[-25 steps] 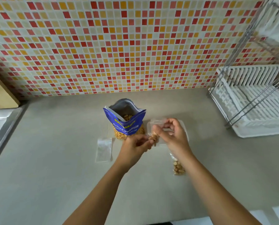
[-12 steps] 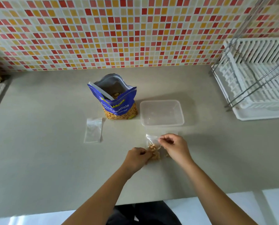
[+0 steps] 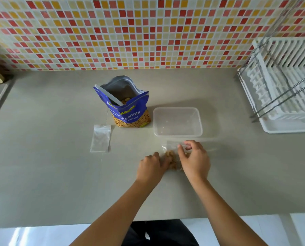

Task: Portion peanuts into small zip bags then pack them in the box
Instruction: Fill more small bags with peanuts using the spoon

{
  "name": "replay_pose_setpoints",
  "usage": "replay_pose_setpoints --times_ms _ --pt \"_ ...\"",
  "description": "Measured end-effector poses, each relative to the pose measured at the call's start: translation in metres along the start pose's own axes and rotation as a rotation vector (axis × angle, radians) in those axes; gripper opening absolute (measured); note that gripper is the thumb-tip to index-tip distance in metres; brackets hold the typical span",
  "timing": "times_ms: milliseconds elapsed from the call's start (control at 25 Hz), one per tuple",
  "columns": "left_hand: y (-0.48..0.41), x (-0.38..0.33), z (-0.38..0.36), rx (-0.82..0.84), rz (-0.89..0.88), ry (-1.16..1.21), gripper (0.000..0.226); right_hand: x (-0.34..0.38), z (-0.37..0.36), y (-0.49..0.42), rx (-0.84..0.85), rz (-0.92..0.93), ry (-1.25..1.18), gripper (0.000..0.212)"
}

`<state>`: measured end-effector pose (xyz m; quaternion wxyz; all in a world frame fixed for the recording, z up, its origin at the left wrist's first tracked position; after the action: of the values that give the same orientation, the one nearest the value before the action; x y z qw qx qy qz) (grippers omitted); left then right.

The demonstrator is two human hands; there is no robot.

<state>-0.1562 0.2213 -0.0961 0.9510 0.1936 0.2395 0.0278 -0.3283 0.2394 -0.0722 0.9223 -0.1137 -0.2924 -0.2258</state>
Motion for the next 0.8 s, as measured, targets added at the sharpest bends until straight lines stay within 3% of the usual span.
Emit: replay_pose_setpoints --times_ms 160,320,520,680,800 --pt "-0.005 0.034 0.029 -0.123 0.118 0.421 0.039 0.028 0.006 0.004 -0.045 0.192 -0.083 0.007" --pt "-0.017 0.091 0.067 -0.295 0.27 0.511 0.034 0.097 -0.032 0.019 0.168 0.535 -0.258 0.014" --pt "-0.029 0.17 0.125 -0.463 0.448 0.43 0.024 0.148 -0.109 0.042 0.414 0.671 -0.171 0.04" --pt "-0.047 0.199 0.125 -0.333 0.523 0.328 0.041 0.143 -0.163 0.049 0.529 0.63 0.111 0.063" --pt "-0.059 0.201 0.117 -0.232 0.52 0.28 0.028 0.134 -0.171 0.053 0.48 0.606 0.283 0.067"
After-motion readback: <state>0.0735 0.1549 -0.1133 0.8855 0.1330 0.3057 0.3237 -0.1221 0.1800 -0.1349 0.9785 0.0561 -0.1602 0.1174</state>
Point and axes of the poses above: each hand's wrist, its own y-axis away from the middle knuckle, its own z-axis out of the back of the hand, x = y × z, the point moved 9 cm from there along -y, towards the middle knuckle, and after that the axes turned 5 degrees about z, right-handed, at the moved point
